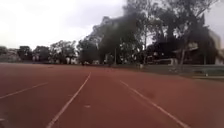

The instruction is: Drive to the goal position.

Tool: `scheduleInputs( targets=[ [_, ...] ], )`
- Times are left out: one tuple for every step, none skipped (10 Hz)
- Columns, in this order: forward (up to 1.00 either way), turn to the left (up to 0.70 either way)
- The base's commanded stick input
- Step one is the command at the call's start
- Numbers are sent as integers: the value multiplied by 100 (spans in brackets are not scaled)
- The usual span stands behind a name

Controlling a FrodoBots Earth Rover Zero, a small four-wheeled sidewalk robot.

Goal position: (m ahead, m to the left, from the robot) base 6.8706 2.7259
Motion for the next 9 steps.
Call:
scheduleInputs(
  targets=[
    [45,0],
    [45,0],
    [45,0],
    [45,0],
    [45,0],
    [45,0],
    [45,0],
    [45,0],
    [45,0]
  ],
)
